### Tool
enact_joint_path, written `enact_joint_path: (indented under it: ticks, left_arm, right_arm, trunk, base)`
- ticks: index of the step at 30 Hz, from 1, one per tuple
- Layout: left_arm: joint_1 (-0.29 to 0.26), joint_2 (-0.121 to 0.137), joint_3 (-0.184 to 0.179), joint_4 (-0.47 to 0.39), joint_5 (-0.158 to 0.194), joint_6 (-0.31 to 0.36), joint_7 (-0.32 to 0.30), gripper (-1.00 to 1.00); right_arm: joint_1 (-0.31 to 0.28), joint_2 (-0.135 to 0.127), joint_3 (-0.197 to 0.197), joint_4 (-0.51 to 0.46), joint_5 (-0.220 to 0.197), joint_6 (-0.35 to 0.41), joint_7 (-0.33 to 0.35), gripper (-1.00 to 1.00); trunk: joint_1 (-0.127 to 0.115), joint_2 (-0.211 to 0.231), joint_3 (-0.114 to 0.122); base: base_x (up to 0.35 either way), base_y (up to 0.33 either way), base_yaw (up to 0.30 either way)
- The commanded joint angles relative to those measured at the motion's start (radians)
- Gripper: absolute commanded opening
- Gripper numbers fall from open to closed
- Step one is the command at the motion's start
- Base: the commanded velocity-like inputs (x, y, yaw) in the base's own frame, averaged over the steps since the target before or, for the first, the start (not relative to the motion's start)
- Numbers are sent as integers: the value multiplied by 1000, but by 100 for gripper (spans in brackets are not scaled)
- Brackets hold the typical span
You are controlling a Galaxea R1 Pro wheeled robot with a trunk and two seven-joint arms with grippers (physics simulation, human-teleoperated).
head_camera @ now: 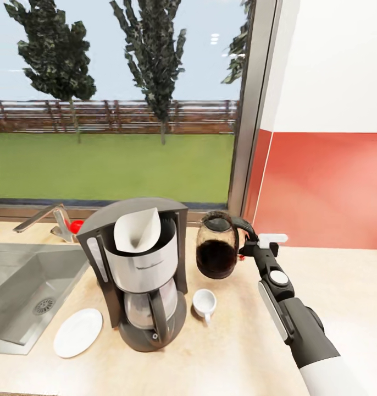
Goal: Set up a coffee station on the kitchen countertop: keep the coffee maker on the countertop, move the bottle of coffee from the kitchen shelf to the counter next to the coffee maker, place a paper coffee filter on top of the coffee maker, put the saucer next to the coffee maker with the coffee cup on the saucer, and place the electric kettle next to the coffee maker.
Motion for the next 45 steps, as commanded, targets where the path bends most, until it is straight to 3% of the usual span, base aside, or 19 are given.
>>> enact_joint_path:
  ticks: [1, 5, 10, 23, 31, 36, 38, 42, 45]
  left_arm:
    - [-1, 0, -2, 2, 9, -4, -1, 100]
    - [-1, -1, -2, 2, 9, -4, -1, 100]
    - [-1, 0, -2, 2, 9, -4, -1, 100]
    - [-1, 1, 0, 2, 9, -5, -1, 100]
    - [-1, 1, 0, 2, 10, -5, -1, 100]
    - [-1, 1, 0, 2, 10, -5, -1, 100]
    - [-1, 1, 0, 2, 10, -5, -1, 100]
    - [-1, 1, 0, 2, 10, -5, -1, 100]
    - [-1, 1, 0, 2, 10, -5, -1, 100]
  right_arm:
    - [-1, -1, 3, -2, -5, 4, -7, -100]
    - [-1, -1, 2, 41, -5, -15, -8, -100]
    - [-1, 0, 3, 94, -5, -134, -7, -100]
    - [-1, 3, 7, 202, -8, -257, -5, -100]
    - [-1, 6, 7, 235, -10, -265, -2, -100]
    - [-1, 23, 8, 245, -10, -265, 0, -100]
    - [-1, 44, 27, 259, -9, -264, 1, -100]
    - [-1, 54, 97, 270, -8, -265, -1, -100]
    - [-1, 55, 105, 270, -8, -265, -2, -100]
  trunk:
    - [1, -2, -3]
    - [1, -2, -3]
    - [1, -2, -4]
    - [1, -2, -4]
    - [1, -2, -4]
    - [1, -2, -4]
    - [1, -2, -4]
    - [1, -2, -4]
    - [1, -2, -4]
  base:
    - [0, 0, 135]
    - [0, 0, 33]
    - [0, 0, 2]
    - [59, 1, 0]
    - [71, 55, 0]
    - [9, 9, 0]
    - [1, 1, 0]
    - [0, 0, 0]
    - [0, 0, 0]
